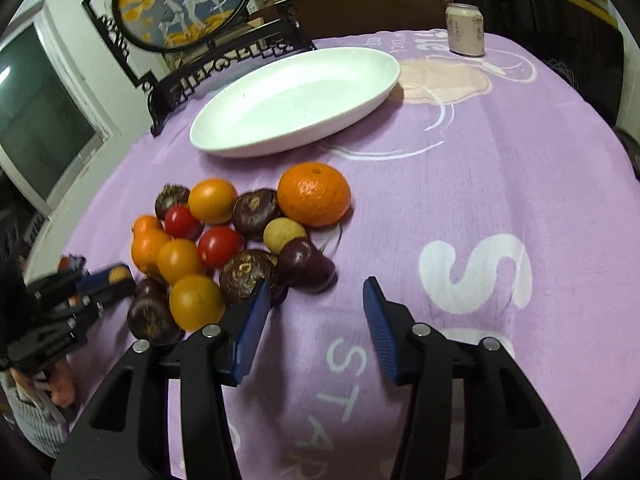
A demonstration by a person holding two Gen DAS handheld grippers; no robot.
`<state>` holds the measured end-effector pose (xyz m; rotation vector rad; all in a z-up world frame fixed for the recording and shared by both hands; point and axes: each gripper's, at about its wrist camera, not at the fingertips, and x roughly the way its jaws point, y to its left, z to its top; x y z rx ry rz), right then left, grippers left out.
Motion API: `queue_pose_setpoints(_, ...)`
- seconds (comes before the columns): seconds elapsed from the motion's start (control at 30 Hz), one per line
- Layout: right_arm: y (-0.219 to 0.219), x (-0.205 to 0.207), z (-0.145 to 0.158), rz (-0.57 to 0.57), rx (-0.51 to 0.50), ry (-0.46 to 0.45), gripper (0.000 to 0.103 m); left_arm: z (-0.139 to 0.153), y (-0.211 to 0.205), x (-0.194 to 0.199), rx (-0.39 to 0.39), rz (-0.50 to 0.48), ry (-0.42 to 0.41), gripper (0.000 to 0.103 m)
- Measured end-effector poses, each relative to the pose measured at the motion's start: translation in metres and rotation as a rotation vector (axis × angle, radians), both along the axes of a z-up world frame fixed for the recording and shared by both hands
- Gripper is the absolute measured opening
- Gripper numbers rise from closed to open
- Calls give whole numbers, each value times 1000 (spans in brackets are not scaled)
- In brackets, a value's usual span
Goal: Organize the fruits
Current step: 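Grasp the small yellow fruit with the left tool while the right tool grasps a dark cherry, then carry both fruits over the white plate and open both tools to drop them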
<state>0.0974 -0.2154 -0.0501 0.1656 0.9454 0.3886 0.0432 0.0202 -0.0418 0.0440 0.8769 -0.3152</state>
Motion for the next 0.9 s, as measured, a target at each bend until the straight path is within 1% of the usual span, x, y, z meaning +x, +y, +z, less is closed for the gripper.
queue_pose_setpoints(0.13,-3,14,-1,-2,67,29,50,-7,-2,4,0,-9,32,25)
queue_pose_setpoints(0.17,-3,17,-2,1,81,32,49,-8,-2,4,2,-10,34,25)
queue_pose_setpoints(0.2,-4,18,-2,4,95,37,40,-9,-2,3,3,-10,33,25)
queue_pose_setpoints(0.27,-5,20,-5,21,132,63,33,-9,-2,4,3,-11,33,25)
queue_pose_setpoints(0.47,-13,11,-4,16,175,74,31,-5,0,3,-4,1,18,25)
queue_pose_setpoints(0.6,-23,1,13,-5,196,10,31,10,4,7,-30,19,-12,25)
queue_pose_setpoints(0.67,-24,2,28,-10,194,-22,32,24,4,20,-40,26,-21,25)
queue_pose_setpoints(0.77,-21,18,52,-19,177,-56,32,42,-4,45,-34,28,-46,25)
queue_pose_setpoints(0.83,-13,36,68,-18,169,-82,32,52,-11,70,-50,31,-55,25)
queue_pose_setpoints(0.9,-4,55,76,-21,167,-94,32,56,-16,92,-64,39,-52,25)
